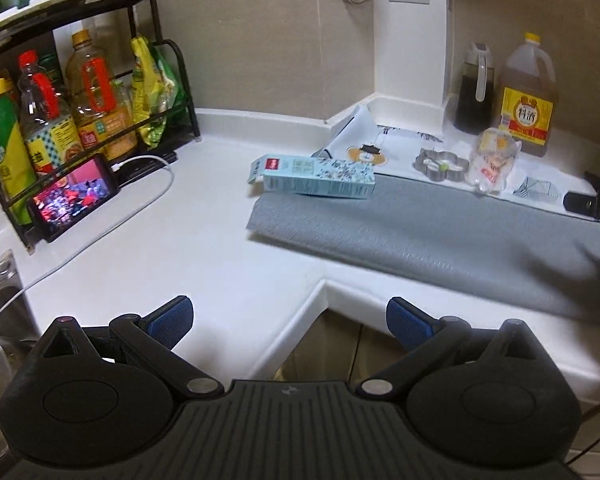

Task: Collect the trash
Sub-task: 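Raise both tools up to the grey mat on the counter, then grasp the light-blue box with the left gripper while the right grasps the clear drink pouch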

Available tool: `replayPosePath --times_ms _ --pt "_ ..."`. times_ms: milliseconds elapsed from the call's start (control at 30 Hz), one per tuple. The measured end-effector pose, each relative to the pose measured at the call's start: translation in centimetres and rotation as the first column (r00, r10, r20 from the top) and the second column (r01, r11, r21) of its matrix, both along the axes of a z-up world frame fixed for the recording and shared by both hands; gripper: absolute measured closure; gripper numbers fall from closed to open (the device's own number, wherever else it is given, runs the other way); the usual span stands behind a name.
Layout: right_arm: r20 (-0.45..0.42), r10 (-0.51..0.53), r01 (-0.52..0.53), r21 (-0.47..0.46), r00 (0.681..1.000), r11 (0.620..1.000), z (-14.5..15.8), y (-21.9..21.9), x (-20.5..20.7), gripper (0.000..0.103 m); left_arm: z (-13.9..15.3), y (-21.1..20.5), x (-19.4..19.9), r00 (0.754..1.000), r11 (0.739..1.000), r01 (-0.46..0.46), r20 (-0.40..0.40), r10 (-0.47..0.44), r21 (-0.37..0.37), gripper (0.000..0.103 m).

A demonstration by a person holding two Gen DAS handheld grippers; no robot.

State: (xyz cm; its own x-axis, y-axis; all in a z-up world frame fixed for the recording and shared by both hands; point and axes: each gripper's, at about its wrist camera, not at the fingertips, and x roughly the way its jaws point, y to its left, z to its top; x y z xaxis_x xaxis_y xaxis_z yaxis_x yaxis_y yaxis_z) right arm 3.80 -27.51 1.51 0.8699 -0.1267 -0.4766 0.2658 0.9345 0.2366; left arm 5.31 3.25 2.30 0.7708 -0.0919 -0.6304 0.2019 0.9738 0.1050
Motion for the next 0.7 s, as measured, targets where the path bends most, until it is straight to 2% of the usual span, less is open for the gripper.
replayPosePath --times_ms 400,567,700 --pt "0.019 -0.085 0.084 0.018 0.996 0.996 0.7 -2.3 1.7 0.0 -0.7 -2.4 3.6 1.0 1.0 0.009 -0.016 -0.009 -0.002 0.0" --pt "0.045 -0.137 0.135 0.041 0.99 0.99 1.3 -2.8 4.2 0.0 -0.3 -2.8 6.6 0.999 0.999 -0.022 -0.034 0.02 -0.047 0.0" --pt "0.022 -0.164 0.163 0.056 0.986 0.985 1.0 -3.0 7.5 0.0 0.2 -3.3 9.5 0.998 0.994 -0.041 -0.045 0.037 -0.099 0.0"
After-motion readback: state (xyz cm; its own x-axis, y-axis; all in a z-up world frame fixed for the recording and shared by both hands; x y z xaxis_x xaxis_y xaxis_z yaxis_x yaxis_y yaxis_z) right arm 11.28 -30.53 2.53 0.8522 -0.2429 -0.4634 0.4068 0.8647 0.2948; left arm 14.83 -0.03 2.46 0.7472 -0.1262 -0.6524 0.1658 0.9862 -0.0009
